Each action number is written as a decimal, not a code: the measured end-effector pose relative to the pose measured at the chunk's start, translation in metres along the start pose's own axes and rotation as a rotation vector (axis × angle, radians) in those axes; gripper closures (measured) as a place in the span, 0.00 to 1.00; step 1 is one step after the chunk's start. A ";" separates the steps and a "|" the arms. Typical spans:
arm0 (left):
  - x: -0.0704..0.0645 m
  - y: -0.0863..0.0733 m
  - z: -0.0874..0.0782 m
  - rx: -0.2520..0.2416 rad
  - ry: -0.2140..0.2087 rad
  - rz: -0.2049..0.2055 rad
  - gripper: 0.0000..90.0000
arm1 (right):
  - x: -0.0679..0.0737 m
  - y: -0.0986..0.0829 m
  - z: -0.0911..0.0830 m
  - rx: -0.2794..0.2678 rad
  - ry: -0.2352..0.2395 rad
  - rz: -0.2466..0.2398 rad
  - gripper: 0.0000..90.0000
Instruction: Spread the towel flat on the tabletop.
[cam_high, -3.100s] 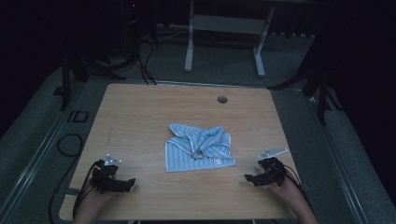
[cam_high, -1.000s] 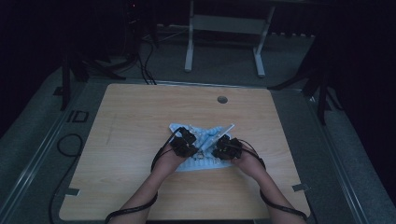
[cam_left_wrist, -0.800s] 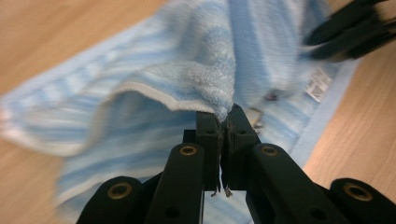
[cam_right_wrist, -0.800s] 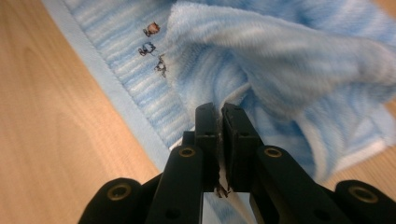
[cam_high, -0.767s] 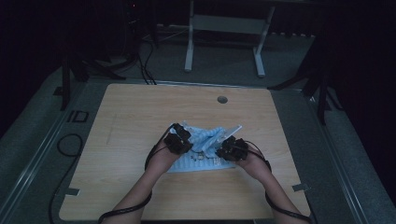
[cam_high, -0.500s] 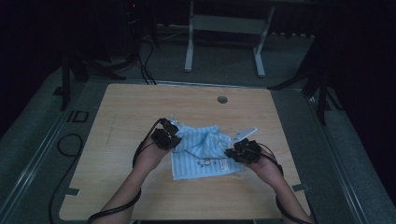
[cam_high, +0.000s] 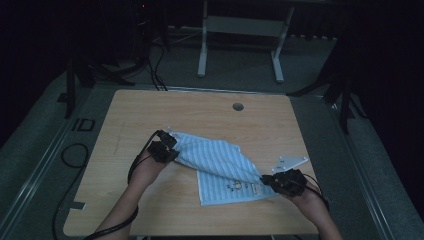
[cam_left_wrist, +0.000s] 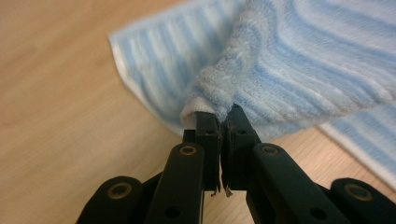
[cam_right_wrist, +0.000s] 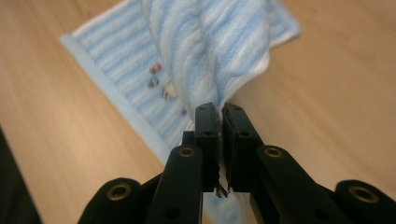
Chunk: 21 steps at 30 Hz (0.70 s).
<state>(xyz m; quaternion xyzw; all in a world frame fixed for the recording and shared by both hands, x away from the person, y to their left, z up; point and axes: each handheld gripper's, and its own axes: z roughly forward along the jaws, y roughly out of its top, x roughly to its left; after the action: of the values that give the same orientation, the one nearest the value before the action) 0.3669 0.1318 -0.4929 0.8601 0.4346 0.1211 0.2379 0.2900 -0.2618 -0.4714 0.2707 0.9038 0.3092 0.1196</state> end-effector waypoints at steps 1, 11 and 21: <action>0.001 -0.002 0.004 0.005 -0.007 -0.011 0.95 | 0.002 -0.005 0.002 0.005 0.007 0.006 0.94; -0.001 -0.006 0.034 0.069 -0.013 -0.006 0.95 | 0.006 -0.035 0.034 0.096 0.059 0.048 0.94; -0.016 -0.011 0.007 -0.006 -0.048 0.009 0.70 | 0.006 -0.029 0.027 0.087 0.057 0.050 0.77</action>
<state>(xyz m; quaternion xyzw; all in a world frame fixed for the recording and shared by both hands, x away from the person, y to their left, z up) 0.3525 0.1223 -0.5042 0.8640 0.4244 0.1026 0.2505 0.2838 -0.2642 -0.5108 0.2890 0.9124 0.2800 0.0743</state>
